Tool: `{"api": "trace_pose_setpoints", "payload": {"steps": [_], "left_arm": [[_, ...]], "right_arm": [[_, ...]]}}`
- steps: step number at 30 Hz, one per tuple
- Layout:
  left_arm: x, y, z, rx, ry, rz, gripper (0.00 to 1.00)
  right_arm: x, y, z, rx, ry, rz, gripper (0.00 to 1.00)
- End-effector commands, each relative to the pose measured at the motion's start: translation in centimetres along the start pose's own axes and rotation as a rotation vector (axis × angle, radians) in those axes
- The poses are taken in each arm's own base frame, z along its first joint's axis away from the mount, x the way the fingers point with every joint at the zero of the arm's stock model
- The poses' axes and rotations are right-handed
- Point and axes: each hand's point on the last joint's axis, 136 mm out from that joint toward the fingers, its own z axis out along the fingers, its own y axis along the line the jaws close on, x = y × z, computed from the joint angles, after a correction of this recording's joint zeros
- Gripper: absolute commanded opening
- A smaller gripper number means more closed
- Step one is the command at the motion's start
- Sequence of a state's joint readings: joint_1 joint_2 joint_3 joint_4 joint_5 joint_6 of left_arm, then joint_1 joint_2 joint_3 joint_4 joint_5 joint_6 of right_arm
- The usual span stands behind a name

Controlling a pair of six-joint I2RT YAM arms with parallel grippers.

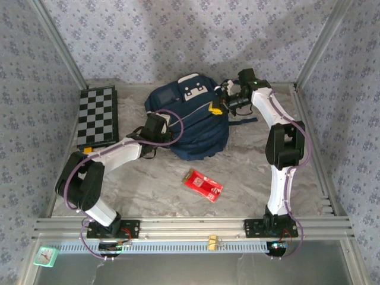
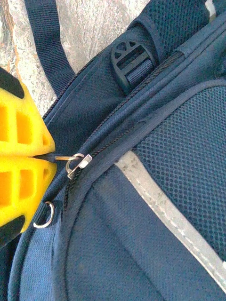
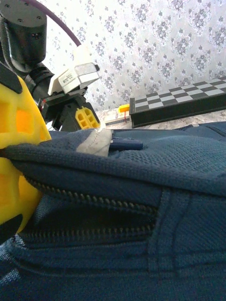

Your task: Pack the student bag

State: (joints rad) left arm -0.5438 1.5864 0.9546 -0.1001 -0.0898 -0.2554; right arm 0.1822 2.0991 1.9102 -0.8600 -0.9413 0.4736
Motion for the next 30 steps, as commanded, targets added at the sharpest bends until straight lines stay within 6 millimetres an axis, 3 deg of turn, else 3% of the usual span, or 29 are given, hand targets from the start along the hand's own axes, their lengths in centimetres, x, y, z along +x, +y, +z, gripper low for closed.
{"api": "trace_pose_setpoints", "payload": {"steps": [1,2,4,7,12,20,25,30], "left_arm": [[-0.7,-0.3,-0.4,0.011,0.003,-0.014,0.0],[-0.6,-0.6,-0.6,0.02,0.008,-0.011,0.0],[0.2,-1.2,-0.9,0.045,0.036,-0.02,0.16],[1.2,-1.8,-2.2,0.075,0.063,-0.095,0.29],[2.2,-2.8,-6.7,0.054,0.075,-0.174,0.48],[6.5,-4.7,-11.2,0.083,0.147,-0.486,0.53],[8.5,-6.7,-12.0,0.103,0.159,-0.659,0.53],[10.4,-9.0,-11.6,0.083,0.191,-0.757,0.51]], "right_arm": [[-1.0,1.1,-0.7,0.007,-0.05,-0.095,0.0],[-0.9,1.2,-0.9,0.014,-0.058,-0.099,0.02],[-0.6,1.0,-1.5,0.036,-0.075,-0.102,0.19],[0.3,0.3,-2.4,0.101,-0.102,-0.102,0.39],[3.4,-2.2,-4.1,0.271,-0.137,-0.095,0.53],[11.7,-6.3,-5.5,0.439,-0.122,-0.079,0.61],[17.2,-9.2,-3.9,0.485,-0.056,-0.058,0.62],[20.9,-10.6,-1.1,0.482,0.016,-0.069,0.61]]}}
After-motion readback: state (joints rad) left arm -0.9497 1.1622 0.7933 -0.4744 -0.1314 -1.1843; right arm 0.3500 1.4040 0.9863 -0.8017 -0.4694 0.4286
